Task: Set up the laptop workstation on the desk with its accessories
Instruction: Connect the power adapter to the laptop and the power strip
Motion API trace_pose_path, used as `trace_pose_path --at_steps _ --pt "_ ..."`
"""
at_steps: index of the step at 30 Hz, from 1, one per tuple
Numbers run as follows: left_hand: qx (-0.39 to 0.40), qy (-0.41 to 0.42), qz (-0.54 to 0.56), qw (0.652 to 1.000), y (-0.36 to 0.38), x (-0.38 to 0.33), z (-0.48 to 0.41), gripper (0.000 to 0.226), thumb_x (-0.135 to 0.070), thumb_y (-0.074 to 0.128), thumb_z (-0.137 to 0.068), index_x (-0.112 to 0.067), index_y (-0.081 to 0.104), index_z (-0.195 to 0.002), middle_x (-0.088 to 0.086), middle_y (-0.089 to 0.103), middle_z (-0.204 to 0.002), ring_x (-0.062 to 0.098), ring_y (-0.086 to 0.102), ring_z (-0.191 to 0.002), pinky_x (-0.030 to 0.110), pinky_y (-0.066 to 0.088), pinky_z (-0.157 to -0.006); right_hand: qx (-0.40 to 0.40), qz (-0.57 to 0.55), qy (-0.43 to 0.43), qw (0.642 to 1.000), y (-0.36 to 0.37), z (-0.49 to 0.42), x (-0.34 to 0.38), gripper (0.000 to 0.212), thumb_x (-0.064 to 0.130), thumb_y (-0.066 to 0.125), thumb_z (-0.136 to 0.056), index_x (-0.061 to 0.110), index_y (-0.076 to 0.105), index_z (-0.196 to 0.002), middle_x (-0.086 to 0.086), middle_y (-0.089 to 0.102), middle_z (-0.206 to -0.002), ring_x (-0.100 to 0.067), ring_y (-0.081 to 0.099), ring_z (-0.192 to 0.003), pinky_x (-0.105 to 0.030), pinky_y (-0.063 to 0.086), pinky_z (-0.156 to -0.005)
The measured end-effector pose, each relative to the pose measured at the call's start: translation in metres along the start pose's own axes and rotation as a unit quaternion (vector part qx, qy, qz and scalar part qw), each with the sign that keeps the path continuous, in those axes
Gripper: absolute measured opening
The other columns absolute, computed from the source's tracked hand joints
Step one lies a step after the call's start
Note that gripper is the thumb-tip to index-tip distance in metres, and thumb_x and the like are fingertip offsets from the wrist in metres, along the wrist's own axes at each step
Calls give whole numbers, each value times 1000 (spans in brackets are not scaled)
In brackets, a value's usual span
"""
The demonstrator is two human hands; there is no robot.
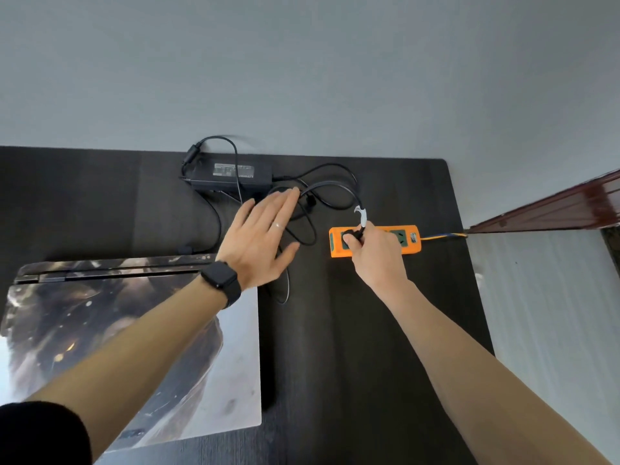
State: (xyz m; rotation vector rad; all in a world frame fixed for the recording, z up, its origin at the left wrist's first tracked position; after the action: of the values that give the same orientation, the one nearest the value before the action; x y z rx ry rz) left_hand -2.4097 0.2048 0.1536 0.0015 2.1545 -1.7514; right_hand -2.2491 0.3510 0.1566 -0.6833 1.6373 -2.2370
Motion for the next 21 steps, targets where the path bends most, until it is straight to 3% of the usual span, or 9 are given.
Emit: trace_pose_path --at_steps 5,8,9,11,13,17,19,21 --pt "63 34 -53 996 3 -2 21 94 -59 51 -86 -20 8 -159 5 6 -166 23 11 -152 54 16 -120 -1 -42 21 999 3 4 -1 25 38 56 -102 12 58 -100 -3 66 -82 -19 66 -79 -28 46 -67" --pt "80 17 -59 995 5 0 18 100 -64 51 -85 -21 0 -159 0 1 -166 21 3 -153 55 11 -121 2 -12 29 1000 5 2 5 30 38 53 -103 8 60 -109 -4 64 -86 -24 68 -89 -34 53 -74" --pt "85 2 -50 995 5 2 14 101 -64 52 -85 -21 -2 -158 -1 7 -166 24 6 -153 56 11 -121 6 -4 30 1000 6 2 7 31 38 52 -104 8 59 -112 -5 64 -88 -25 68 -92 -33 52 -74" --pt "89 -35 -43 994 7 7 2 99 -62 53 -86 -22 -3 -158 -1 36 -157 29 29 -147 52 19 -119 11 -1 33 999 6 -1 9 31 38 52 -104 9 58 -113 -6 65 -91 -24 68 -93 -29 46 -70" --pt "103 -56 -54 992 6 7 -14 90 -59 50 -90 -20 6 -158 -2 64 -127 26 54 -126 46 28 -111 12 -13 37 999 6 -1 7 28 38 54 -103 11 58 -109 -4 62 -88 -24 67 -91 -27 40 -68" --pt "122 -46 -126 983 7 8 -54 47 -47 43 -99 -16 46 -135 -2 72 -101 25 61 -104 41 25 -106 -10 -56 43 997 12 2 0 23 38 55 -102 14 55 -101 -1 63 -83 -18 63 -78 -20 37 -60" --pt "153 -9 -144 978 6 8 -71 37 -44 41 -102 -13 50 -121 1 72 -89 26 64 -91 40 28 -100 -20 -71 42 996 16 4 -2 23 38 54 -103 15 57 -101 0 64 -80 -14 58 -69 -13 28 -53" --pt "190 38 -150 970 9 7 -79 43 -50 44 -100 -13 49 -121 1 71 -99 26 64 -95 39 32 -97 -31 -81 41 995 18 3 -4 22 38 53 -103 16 57 -103 2 64 -80 -12 55 -66 -12 25 -51"
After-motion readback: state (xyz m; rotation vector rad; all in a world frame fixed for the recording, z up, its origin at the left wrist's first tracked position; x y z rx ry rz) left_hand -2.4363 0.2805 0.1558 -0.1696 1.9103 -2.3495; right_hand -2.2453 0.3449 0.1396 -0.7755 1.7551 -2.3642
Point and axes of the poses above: each hand's wrist, its own z-axis away from the middle knuckle, its own y-axis out of the palm, x = y × z, the point moved 5 cm from there along -z, towards the middle knuckle
